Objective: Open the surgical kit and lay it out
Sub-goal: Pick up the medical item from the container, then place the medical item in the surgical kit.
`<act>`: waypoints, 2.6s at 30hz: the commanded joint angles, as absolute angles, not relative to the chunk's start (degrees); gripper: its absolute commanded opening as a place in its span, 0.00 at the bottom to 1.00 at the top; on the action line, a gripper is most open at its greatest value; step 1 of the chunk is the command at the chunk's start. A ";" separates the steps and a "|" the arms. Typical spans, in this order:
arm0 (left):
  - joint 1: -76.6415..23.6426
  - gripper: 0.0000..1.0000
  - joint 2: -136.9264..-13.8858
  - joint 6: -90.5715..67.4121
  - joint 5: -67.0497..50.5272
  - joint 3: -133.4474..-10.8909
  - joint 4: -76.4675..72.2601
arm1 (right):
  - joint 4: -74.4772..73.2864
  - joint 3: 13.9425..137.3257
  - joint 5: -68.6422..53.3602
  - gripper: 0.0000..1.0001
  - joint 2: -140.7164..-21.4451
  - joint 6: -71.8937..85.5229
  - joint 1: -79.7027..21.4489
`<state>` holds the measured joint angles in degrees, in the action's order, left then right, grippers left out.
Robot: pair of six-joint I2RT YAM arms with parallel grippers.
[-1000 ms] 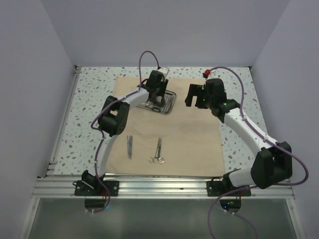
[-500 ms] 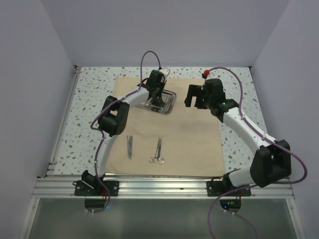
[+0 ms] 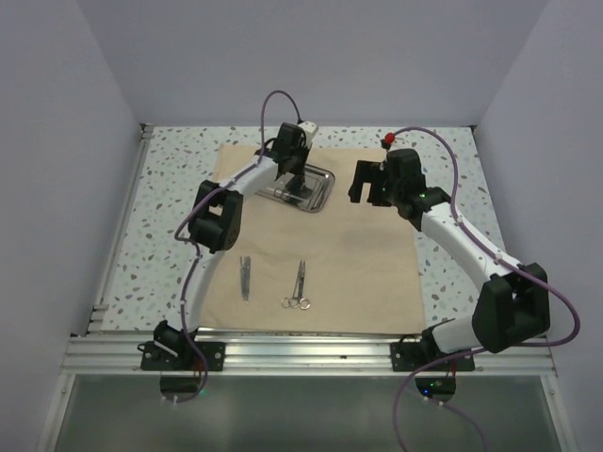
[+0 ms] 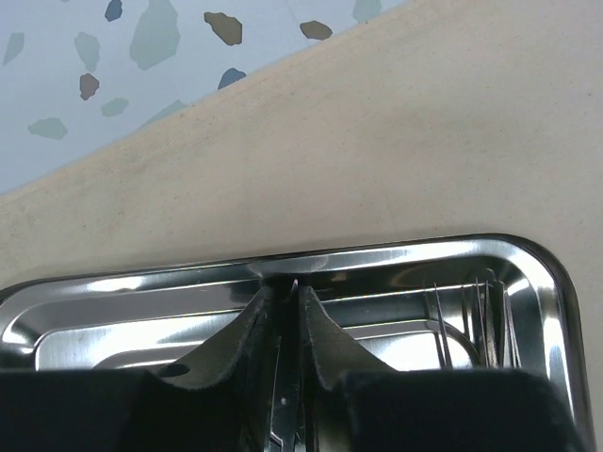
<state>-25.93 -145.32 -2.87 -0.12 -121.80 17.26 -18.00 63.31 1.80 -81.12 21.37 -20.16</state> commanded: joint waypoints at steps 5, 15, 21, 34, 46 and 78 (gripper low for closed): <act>-23.47 0.04 -148.98 -4.31 -2.99 -119.97 25.66 | -16.26 64.69 1.41 0.98 -81.04 20.74 -19.86; -23.55 0.00 -144.24 -5.71 -0.18 -117.07 20.76 | -16.00 64.60 0.62 0.98 -81.21 21.01 -19.69; -23.55 0.00 -138.88 -7.29 8.69 -121.20 17.76 | -16.08 64.51 1.05 0.98 -80.95 20.92 -19.78; -24.34 0.00 -123.67 -8.44 14.59 -116.20 12.30 | -16.08 64.69 1.23 0.98 -80.86 20.83 -19.78; -35.40 0.00 -95.91 -15.11 25.29 -85.72 13.80 | -15.65 64.86 0.18 0.98 -81.21 21.18 -19.69; -66.01 0.00 -72.41 -38.86 31.38 -46.06 20.22 | -16.17 64.86 0.44 0.98 -84.64 21.71 -19.60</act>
